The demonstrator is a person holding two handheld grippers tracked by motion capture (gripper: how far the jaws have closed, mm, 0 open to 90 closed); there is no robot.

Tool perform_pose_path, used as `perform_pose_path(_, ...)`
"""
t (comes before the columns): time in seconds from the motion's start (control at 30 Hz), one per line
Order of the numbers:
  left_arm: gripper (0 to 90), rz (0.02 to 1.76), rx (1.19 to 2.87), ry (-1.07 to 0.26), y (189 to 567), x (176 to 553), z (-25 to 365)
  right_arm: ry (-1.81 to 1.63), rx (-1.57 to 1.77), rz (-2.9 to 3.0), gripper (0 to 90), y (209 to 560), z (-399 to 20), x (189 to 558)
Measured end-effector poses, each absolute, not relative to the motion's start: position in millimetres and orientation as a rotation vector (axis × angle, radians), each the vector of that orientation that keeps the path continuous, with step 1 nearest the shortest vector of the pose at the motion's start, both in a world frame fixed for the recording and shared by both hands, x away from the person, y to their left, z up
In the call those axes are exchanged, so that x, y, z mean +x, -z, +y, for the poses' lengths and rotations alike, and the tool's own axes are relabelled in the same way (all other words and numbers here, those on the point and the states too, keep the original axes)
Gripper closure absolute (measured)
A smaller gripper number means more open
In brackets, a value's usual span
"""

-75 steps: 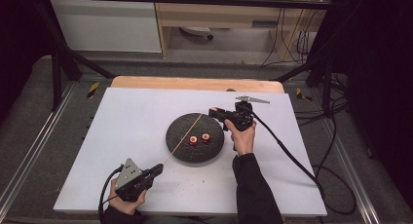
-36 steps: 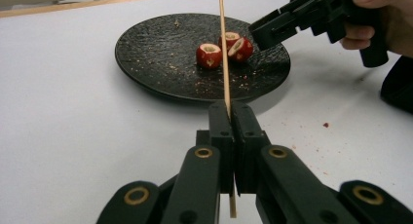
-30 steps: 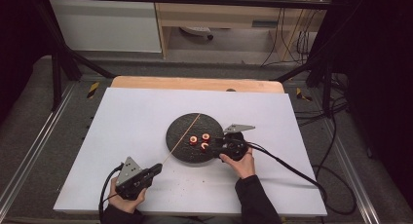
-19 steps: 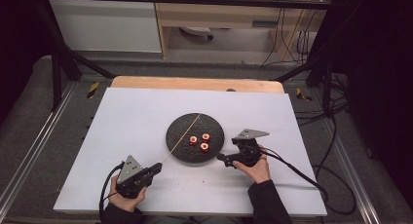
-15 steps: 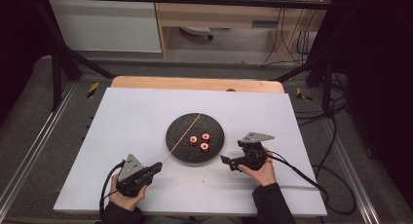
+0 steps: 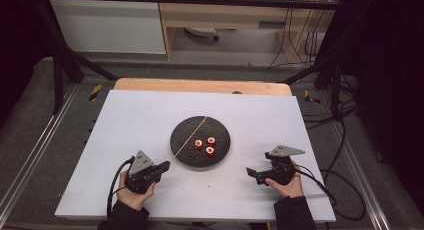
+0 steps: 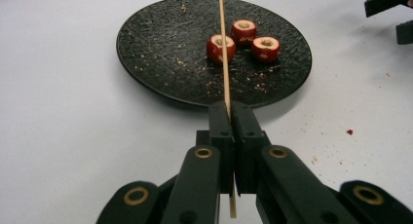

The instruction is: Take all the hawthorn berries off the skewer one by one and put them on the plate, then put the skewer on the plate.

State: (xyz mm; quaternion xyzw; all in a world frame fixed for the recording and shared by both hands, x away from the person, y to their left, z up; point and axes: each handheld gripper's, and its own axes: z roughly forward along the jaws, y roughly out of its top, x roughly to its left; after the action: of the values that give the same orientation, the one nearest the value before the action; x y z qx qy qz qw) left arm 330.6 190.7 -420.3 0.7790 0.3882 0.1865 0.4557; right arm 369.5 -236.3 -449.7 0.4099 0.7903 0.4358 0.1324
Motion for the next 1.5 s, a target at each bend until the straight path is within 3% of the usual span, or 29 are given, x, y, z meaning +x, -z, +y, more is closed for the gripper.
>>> perform_pose_path(0.9, 88.1, 1.070, 1.959, -0.455, 423.7, 379.1, 164.0, -1.258, 1.199, 2.271, 1.1, 454.1, -247.8, 361.8)
perform_pose_path(1.5, 88.0, 1.116, 2.060, -0.474, 434.6, 387.1, 142.2, -1.270, 1.206, 2.269, 1.2, 454.9, -248.7, 361.2)
